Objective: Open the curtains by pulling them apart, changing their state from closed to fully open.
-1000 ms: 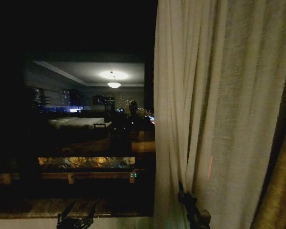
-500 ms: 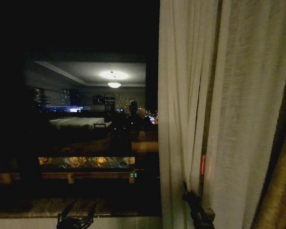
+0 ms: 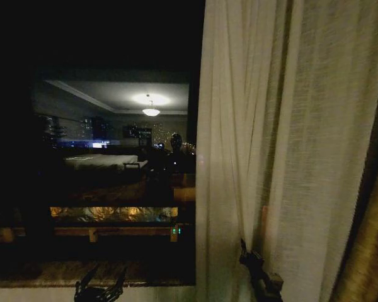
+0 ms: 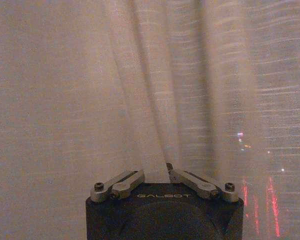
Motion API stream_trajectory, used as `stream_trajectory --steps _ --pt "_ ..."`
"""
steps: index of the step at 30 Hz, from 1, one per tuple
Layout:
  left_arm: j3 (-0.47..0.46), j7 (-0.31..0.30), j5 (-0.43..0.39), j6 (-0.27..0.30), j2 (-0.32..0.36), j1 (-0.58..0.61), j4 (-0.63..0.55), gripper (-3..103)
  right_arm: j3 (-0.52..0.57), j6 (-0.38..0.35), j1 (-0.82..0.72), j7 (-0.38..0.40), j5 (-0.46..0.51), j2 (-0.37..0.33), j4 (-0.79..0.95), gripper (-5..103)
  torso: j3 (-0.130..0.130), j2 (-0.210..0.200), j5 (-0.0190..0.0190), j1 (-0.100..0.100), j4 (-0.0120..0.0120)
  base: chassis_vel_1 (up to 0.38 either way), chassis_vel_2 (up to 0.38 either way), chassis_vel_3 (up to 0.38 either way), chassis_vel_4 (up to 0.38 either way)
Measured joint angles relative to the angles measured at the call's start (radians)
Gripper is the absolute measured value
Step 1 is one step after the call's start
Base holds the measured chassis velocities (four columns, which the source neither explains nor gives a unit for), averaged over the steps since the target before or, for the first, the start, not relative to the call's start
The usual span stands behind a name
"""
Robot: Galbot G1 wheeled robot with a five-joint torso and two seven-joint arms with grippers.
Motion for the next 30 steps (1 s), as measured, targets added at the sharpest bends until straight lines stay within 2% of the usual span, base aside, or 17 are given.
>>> stream_trajectory --steps 8,11,13,15,19,30 --pt "0.004 0.000 0.004 0.001 -0.006 -0.003 0.004 100 0.005 0.007 -0.004 -0.007 0.000 0.000 0.001 0 0.000 0.000 0.0002 0.000 0.0000 -0.210 -0.206 0.232 0.217" --pt "0.004 0.000 0.005 0.001 -0.007 -0.004 0.005 100 0.004 0.034 -0.024 -0.017 -0.037 -0.001 0.012 0 0.000 0.000 0.0005 0.000 -0.0003 -0.178 -0.164 0.155 0.168" --pt "0.002 0.001 0.005 0.002 -0.007 -0.005 0.006 100 -0.009 0.065 -0.060 -0.035 -0.078 -0.001 0.037 0 0.000 0.000 0.0009 0.000 -0.0007 -0.080 -0.119 0.067 0.047" --pt "0.002 0.001 0.005 0.003 -0.008 -0.006 0.006 100 -0.020 0.069 -0.077 -0.039 -0.080 -0.001 0.054 0 0.000 0.000 0.0009 0.000 -0.0008 -0.051 -0.007 -0.002 0.015" --pt "0.001 0.000 0.006 0.005 -0.008 -0.009 0.012 100 -0.055 0.073 -0.119 -0.054 -0.085 0.000 0.092 0 0.000 0.000 -0.0008 0.000 0.0004 0.015 0.012 -0.006 -0.005" --pt "-0.003 0.000 0.000 0.003 0.005 -0.015 0.025 100 -0.045 0.068 -0.084 -0.035 -0.084 0.000 0.068 0 0.000 0.000 0.0006 0.000 -0.0003 0.016 0.013 -0.006 -0.007"
